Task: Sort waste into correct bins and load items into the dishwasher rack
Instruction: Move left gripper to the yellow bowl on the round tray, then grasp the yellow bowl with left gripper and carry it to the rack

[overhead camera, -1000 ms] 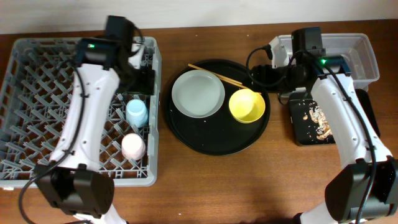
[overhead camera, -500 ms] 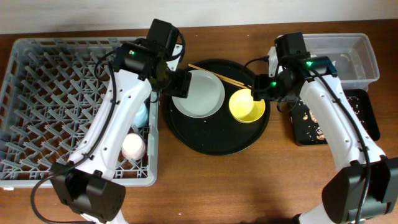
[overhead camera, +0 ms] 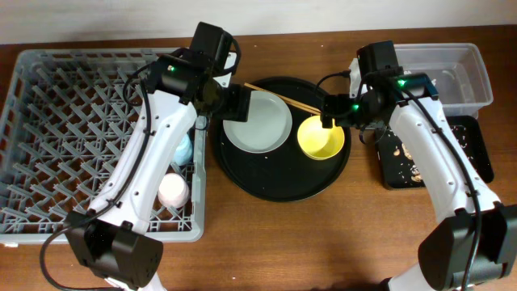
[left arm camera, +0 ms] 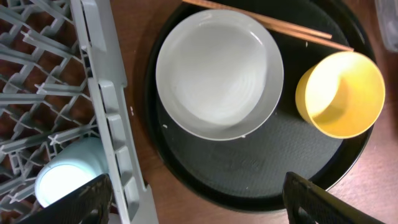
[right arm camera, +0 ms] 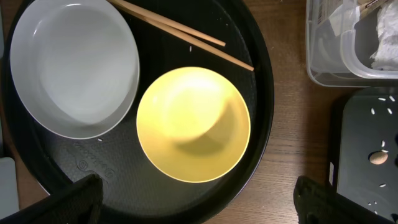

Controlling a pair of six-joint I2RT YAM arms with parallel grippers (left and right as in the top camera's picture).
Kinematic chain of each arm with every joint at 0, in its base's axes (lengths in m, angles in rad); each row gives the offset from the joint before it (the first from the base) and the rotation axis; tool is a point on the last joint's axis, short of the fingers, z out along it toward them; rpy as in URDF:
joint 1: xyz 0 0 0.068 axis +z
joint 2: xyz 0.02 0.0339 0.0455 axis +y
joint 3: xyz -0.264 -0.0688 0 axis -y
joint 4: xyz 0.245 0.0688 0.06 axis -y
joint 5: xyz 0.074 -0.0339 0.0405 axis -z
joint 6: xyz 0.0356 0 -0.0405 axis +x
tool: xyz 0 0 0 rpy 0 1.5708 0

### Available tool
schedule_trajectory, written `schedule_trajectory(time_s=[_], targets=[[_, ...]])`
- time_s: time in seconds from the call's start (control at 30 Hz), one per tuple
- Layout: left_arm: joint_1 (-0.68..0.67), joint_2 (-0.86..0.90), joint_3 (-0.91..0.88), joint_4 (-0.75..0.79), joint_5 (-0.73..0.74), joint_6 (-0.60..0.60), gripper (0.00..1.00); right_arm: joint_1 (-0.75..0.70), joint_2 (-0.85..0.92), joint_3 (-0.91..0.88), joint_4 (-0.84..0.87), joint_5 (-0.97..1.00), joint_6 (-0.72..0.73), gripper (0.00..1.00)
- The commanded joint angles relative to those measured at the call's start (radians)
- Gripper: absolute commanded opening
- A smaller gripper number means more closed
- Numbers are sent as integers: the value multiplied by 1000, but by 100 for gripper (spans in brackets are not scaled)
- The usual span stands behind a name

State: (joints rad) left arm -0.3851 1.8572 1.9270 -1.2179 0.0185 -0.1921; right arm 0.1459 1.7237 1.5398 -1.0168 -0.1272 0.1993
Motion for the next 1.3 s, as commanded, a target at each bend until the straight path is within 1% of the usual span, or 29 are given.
schedule_trajectory(time_s=[0.0, 0.03, 0.23, 0.43, 0.47, 0.5, 0.57, 0.6, 0.63, 0.67, 0.77, 0.83, 0.93, 0.97, 1.03, 1.13, 1.27], targets=[[2, -4, 0, 29, 4, -60, 91, 10, -1, 2, 4, 13, 0, 98], [2, -4, -7, 41, 4, -69, 95, 9, -1, 2, 4, 13, 0, 98], [-6, 36, -21, 59, 20, -77, 95, 9, -1, 2, 4, 16, 0, 98], [-98, 136, -22, 71, 19, -76, 94, 9, -1, 3, 13, 16, 1, 98], [-122, 147, -22, 82, 19, -76, 90, 6, -3, 4, 20, 16, 19, 98], [-137, 153, -22, 93, 19, -68, 89, 0, -8, 5, 28, 8, 24, 98], [-165, 162, -22, 113, 19, -61, 79, -26, -18, 15, 29, 4, 57, 98], [-180, 166, -22, 123, 19, -51, 79, -40, -24, 20, 29, 3, 70, 98], [-203, 173, -22, 135, 19, -29, 79, -64, -32, 29, 28, -15, 71, 98], [-226, 180, -22, 146, 19, -8, 75, -90, -43, 41, 23, -41, 71, 98], [-285, 194, -22, 183, 19, 92, 72, -138, -80, 66, 18, -60, 70, 99], [-350, 216, -22, 236, 19, 216, 72, -192, -137, 85, 4, -56, 68, 98], [-432, 285, -22, 300, 19, 345, 72, -285, -211, 86, -35, 10, 68, 98], [-457, 307, -22, 317, 19, 369, 72, -327, -231, 86, -45, 8, 68, 98], [-496, 340, -22, 354, 1, 374, 72, -393, -263, 86, -64, 8, 69, 98], [-514, 360, -22, 394, -45, 374, 72, -480, -285, 86, -69, 8, 68, 98], [-514, 370, -22, 444, -43, 373, 70, -500, -261, 85, -69, 8, 68, 98]])
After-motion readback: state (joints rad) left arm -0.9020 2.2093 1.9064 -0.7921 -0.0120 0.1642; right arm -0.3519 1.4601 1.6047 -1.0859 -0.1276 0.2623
